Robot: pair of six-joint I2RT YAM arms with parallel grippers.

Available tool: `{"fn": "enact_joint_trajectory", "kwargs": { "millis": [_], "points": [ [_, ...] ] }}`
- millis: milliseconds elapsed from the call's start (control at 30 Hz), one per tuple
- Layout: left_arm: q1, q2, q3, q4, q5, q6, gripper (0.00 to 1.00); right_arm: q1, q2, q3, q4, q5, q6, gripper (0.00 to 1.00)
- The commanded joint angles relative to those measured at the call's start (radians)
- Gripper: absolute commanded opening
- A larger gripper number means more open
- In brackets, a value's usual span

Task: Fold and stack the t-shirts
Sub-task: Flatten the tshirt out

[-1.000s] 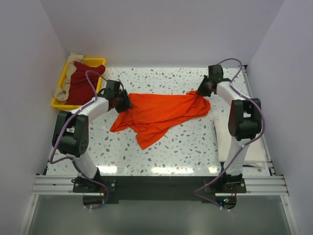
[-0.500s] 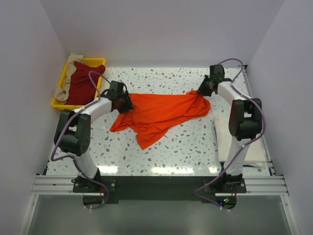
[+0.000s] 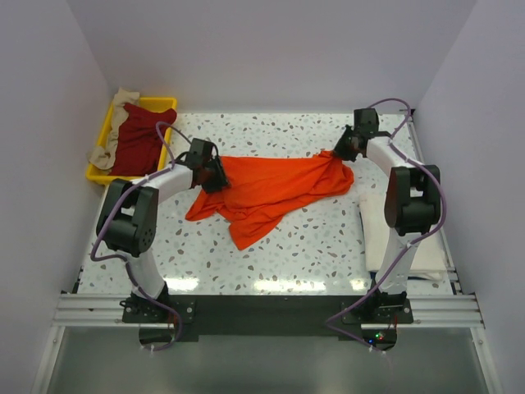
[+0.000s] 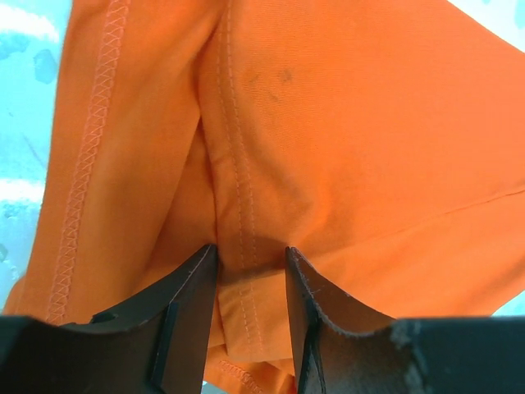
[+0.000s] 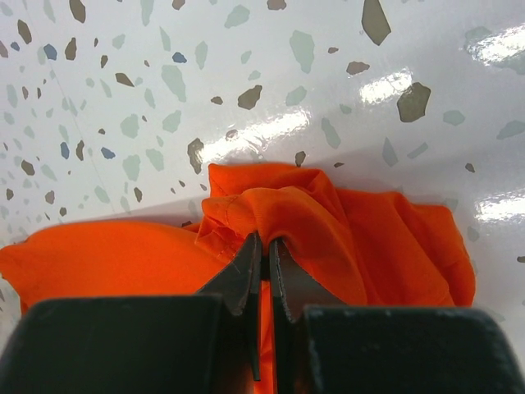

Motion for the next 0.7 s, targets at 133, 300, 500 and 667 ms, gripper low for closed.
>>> {"fn": "enact_joint_trajectory", "kwargs": {
  "millis": [133,300,500,667],
  "points": [
    [-0.011,-0.024,-0.008,0.060,0.027,-0.020,0.40,-0.012,-0.011,-0.005,0.041,-0.027,0.013,0.00],
    [-0.012,-0.027,-0.004,0.058,0.029,-0.016,0.34,-0.013,-0.010,-0.006,0.043,-0.032,0.016,0.00],
    [-0.012,-0.021,0.002,0.060,0.037,-0.016,0.13,-0.016,-0.011,-0.008,0.043,-0.035,0.019,0.00],
    [-0.012,-0.064,0.024,0.028,0.031,-0.007,0.00,-0.019,-0.021,-0.014,0.041,-0.036,0.022,0.00]
  ]
}}
